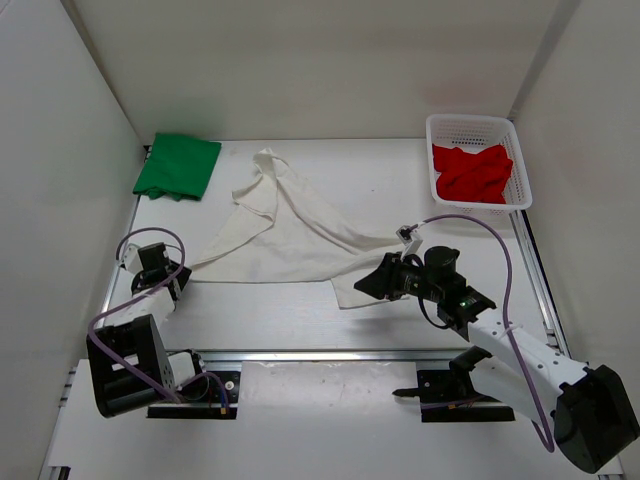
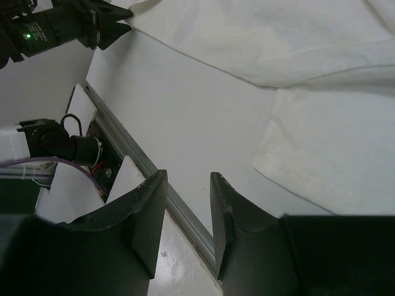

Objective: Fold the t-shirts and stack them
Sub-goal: Flatten out the tshirt

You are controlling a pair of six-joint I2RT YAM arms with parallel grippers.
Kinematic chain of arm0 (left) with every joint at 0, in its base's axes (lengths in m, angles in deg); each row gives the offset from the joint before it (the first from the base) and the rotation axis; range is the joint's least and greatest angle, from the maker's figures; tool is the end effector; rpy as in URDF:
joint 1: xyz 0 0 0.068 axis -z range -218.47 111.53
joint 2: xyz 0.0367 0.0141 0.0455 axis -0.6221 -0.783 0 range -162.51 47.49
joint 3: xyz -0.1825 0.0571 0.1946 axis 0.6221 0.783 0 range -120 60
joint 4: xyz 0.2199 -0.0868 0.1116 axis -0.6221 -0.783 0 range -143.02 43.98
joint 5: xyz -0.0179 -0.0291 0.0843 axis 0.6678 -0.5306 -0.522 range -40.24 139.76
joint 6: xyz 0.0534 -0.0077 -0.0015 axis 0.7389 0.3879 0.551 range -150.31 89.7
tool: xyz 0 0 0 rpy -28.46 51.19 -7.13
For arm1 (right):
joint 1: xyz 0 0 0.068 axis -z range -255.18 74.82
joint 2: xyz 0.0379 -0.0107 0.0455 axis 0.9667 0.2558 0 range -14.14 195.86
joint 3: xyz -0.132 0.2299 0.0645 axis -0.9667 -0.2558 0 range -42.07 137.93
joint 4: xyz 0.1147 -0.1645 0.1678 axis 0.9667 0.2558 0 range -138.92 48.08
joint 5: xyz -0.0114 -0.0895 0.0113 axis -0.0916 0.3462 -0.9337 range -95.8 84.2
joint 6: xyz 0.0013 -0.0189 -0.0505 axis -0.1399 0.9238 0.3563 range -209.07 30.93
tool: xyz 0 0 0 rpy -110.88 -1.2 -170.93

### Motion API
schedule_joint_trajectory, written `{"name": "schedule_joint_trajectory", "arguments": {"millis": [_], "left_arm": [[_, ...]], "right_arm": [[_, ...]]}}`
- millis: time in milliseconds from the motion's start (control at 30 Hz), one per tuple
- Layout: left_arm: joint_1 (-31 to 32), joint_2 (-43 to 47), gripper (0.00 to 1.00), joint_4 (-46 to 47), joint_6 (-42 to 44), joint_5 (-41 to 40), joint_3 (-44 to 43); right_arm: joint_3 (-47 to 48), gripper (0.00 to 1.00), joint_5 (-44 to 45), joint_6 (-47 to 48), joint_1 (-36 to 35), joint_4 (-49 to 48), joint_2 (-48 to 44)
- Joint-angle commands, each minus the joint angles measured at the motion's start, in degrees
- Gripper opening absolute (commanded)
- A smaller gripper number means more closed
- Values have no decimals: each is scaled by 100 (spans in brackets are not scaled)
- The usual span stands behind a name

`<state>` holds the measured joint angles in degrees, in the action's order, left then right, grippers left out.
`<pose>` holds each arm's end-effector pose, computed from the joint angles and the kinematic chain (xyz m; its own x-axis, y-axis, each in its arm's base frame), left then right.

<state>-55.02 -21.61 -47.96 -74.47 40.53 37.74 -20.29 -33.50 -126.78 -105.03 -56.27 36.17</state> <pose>0.1988 0.0650 0.1403 -0.2507 -0.7919 -0.5568 -0.7767 0.5078 -0.3727 0.1598 0.1108 0.2142 -0.7474 0.1956 -0.6349 -0.4544 0.5468 0.7033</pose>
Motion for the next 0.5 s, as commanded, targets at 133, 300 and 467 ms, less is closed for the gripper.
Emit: {"name": "schedule_joint_trajectory", "arguments": {"millis": [133,300,467], "left_arm": [[109,-419,40,448,74,185,-261],[56,-438,21,545,4,229,-217],[310,-323,0,273,39,27,-384]], "right_arm": [[-60,32,-95,1,111,-363,23],[-95,31,-130,10,181,-363,85],[-78,32,203,203,312,136,129]]}}
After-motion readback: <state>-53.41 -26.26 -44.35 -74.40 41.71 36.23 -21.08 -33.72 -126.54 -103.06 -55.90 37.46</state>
